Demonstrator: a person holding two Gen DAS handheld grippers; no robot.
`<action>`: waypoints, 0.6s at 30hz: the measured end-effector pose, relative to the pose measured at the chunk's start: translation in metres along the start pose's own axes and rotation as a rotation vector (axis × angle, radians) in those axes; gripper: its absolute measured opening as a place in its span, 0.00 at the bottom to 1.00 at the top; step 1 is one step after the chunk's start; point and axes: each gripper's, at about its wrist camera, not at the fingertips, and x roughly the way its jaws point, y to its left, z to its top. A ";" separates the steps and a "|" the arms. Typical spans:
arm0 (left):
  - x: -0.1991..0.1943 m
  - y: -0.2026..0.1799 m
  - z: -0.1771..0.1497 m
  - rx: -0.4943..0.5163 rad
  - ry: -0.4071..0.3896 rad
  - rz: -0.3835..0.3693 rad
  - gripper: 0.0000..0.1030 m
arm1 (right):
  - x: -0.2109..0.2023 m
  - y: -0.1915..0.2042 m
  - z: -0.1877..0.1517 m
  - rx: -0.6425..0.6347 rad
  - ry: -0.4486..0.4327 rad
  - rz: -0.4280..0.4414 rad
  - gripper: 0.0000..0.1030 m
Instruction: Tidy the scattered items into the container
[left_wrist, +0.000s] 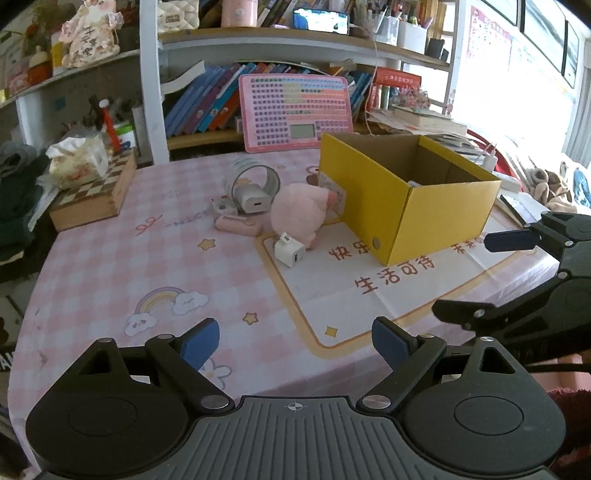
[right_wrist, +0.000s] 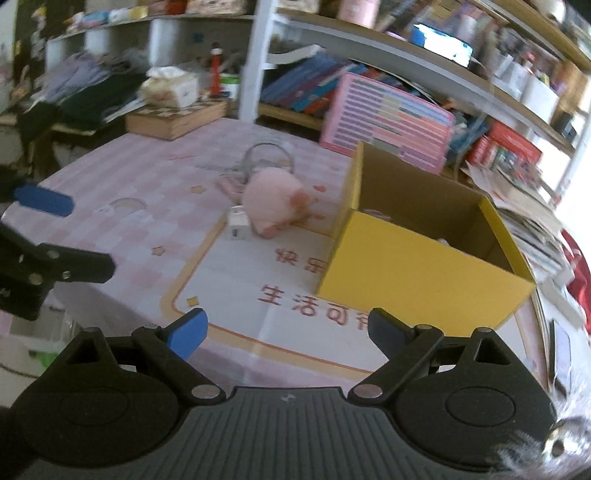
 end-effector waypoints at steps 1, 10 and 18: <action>-0.001 0.001 -0.001 -0.002 0.001 0.003 0.89 | 0.000 0.003 0.001 -0.015 -0.001 0.006 0.91; -0.009 0.014 -0.007 -0.033 -0.005 0.032 0.89 | 0.004 0.025 0.008 -0.097 -0.009 0.039 0.91; -0.010 0.019 -0.006 -0.042 -0.014 0.037 0.89 | 0.003 0.036 0.014 -0.145 -0.034 0.041 0.91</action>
